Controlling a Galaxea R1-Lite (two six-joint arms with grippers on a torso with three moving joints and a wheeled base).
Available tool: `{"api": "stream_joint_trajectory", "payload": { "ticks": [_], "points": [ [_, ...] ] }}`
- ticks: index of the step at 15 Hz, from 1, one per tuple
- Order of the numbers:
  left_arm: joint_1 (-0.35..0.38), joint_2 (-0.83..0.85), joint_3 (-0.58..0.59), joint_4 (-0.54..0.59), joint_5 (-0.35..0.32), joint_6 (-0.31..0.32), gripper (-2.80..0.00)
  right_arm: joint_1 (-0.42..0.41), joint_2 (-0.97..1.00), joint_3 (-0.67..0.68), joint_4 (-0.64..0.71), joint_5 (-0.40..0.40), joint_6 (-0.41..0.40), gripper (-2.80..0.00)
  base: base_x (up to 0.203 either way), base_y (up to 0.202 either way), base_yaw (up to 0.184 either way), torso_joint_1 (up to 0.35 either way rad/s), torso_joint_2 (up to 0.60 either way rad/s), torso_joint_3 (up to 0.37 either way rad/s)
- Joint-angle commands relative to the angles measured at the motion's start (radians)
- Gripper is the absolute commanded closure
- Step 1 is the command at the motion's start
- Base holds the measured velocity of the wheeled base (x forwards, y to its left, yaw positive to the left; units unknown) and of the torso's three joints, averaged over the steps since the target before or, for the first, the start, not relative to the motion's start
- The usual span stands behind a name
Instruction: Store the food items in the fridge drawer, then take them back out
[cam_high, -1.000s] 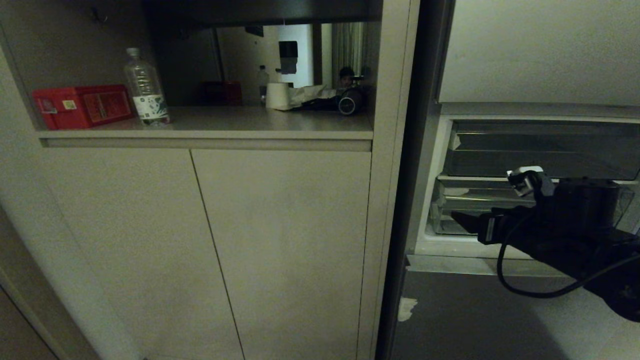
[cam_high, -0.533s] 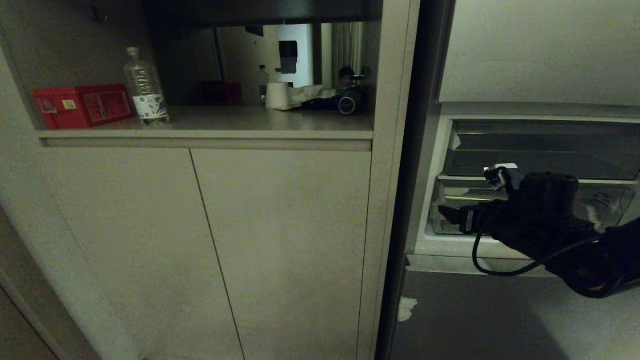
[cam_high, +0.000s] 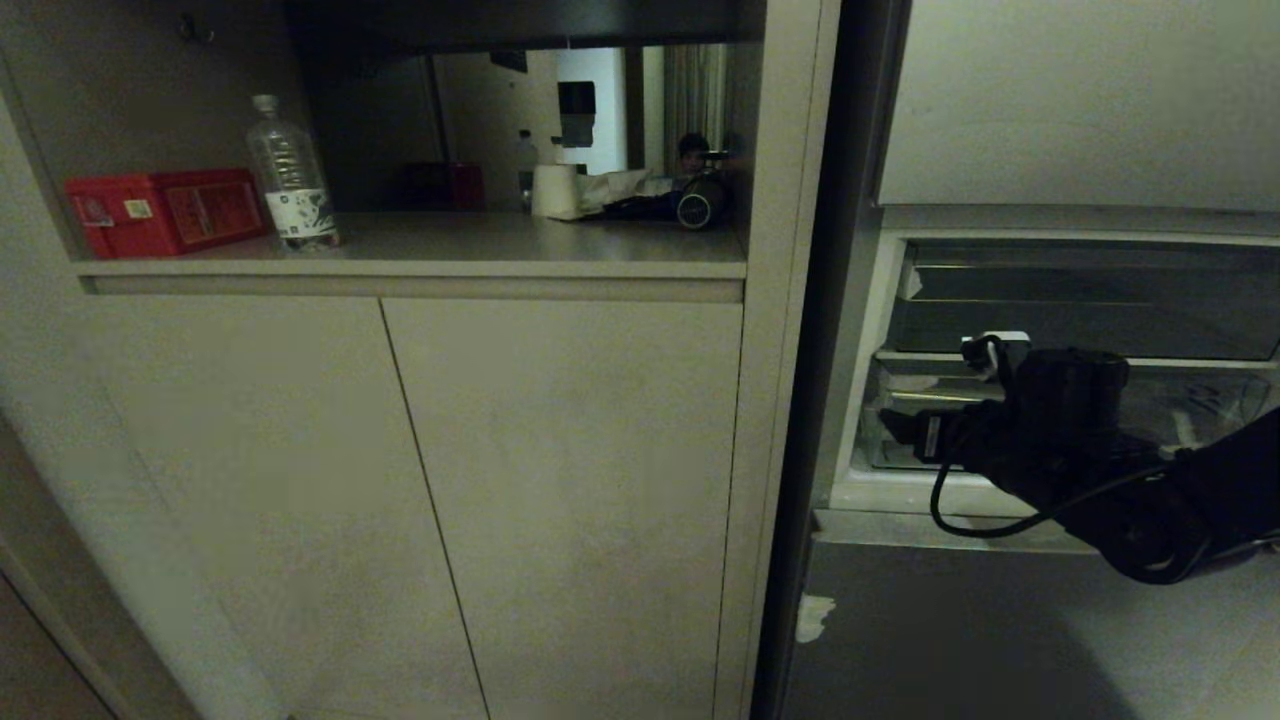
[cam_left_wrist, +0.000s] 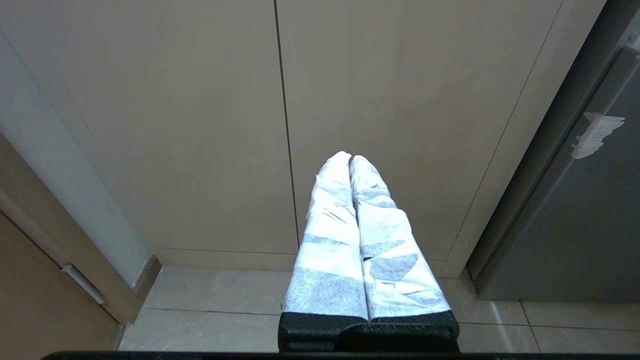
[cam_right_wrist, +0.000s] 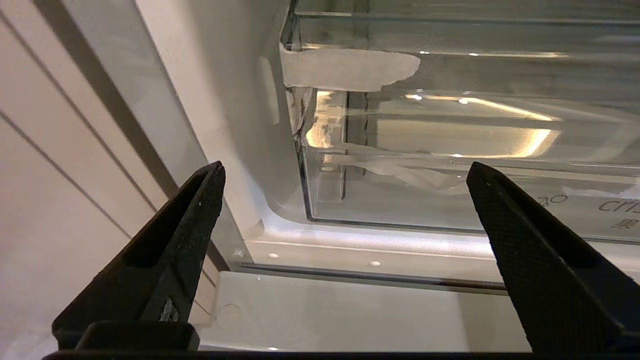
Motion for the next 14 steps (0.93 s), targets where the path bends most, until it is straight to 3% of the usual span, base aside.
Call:
{"api": "stream_joint_trajectory", "payload": {
  "ticks": [1,14],
  "points": [
    [0.0,0.002,0.0,0.001,0.0,0.0,0.0,0.007,0.024,-0.022,-0.005,-0.021,0.013,-2.8,0.0,0.0,0.0,0.0,0.0,0.0],
    [0.0,0.002,0.0,0.001,0.0,0.0,0.0,0.016,0.092,-0.093,-0.007,-0.13,0.027,-2.8,0.0,0.0,0.0,0.0,0.0,0.0]
  ]
}}
